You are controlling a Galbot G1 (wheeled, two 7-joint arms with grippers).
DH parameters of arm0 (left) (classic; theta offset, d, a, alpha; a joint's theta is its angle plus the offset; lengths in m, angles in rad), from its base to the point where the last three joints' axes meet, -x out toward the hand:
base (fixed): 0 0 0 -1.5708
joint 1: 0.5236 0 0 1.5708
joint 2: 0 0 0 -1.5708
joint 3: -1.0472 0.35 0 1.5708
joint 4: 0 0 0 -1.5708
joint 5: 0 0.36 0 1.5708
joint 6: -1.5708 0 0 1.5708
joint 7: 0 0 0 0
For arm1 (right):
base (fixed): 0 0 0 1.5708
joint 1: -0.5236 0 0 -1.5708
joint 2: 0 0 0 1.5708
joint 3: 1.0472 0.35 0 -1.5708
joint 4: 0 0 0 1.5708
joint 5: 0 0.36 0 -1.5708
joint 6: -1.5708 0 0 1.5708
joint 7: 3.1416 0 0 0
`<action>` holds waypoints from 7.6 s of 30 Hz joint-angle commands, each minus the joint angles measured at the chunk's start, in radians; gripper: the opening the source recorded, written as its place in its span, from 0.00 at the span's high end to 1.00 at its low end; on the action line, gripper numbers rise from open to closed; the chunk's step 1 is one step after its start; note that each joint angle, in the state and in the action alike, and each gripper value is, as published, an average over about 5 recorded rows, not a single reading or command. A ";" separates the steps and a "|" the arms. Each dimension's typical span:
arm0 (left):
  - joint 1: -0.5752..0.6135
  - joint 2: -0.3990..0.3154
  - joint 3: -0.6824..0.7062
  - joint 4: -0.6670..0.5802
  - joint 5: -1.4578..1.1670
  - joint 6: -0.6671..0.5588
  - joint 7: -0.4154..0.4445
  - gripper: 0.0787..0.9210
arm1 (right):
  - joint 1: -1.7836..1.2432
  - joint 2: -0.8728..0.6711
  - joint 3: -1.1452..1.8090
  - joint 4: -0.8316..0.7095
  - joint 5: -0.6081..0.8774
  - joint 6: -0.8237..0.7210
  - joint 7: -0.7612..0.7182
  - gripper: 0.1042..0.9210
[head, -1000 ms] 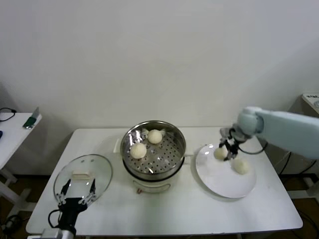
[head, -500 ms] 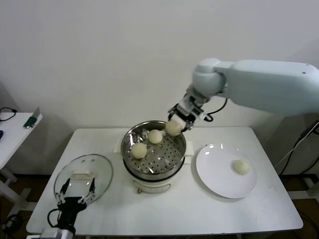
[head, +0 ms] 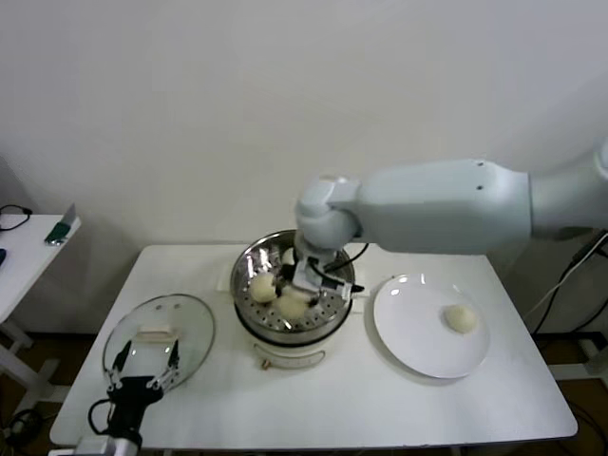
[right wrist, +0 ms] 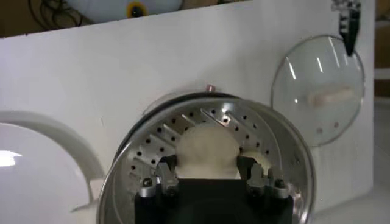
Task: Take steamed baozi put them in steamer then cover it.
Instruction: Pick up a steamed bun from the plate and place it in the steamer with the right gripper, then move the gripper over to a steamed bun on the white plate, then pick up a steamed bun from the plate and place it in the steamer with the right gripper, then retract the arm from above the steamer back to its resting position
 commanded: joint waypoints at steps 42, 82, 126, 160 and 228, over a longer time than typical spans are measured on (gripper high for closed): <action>-0.009 0.006 0.001 -0.013 0.004 -0.002 0.001 0.12 | -0.123 -0.633 -0.090 -0.469 0.353 -0.292 -0.158 0.12; 0.003 -0.008 -0.007 0.006 0.013 0.000 0.002 0.12 | -0.646 -0.524 0.409 -0.661 0.082 -0.279 -0.068 0.15; 0.001 0.015 0.008 -0.017 0.000 -0.005 0.002 0.12 | -0.011 0.014 -0.066 -0.257 0.746 -0.564 0.057 0.31; -0.010 0.017 -0.007 -0.011 -0.014 0.000 0.001 0.12 | 0.045 -0.079 -0.031 -0.351 0.734 -0.408 -0.081 0.12; -0.123 0.182 -0.032 0.396 1.345 -0.181 -0.399 0.12 | -2.279 -0.149 2.149 -0.047 0.403 0.291 0.765 0.12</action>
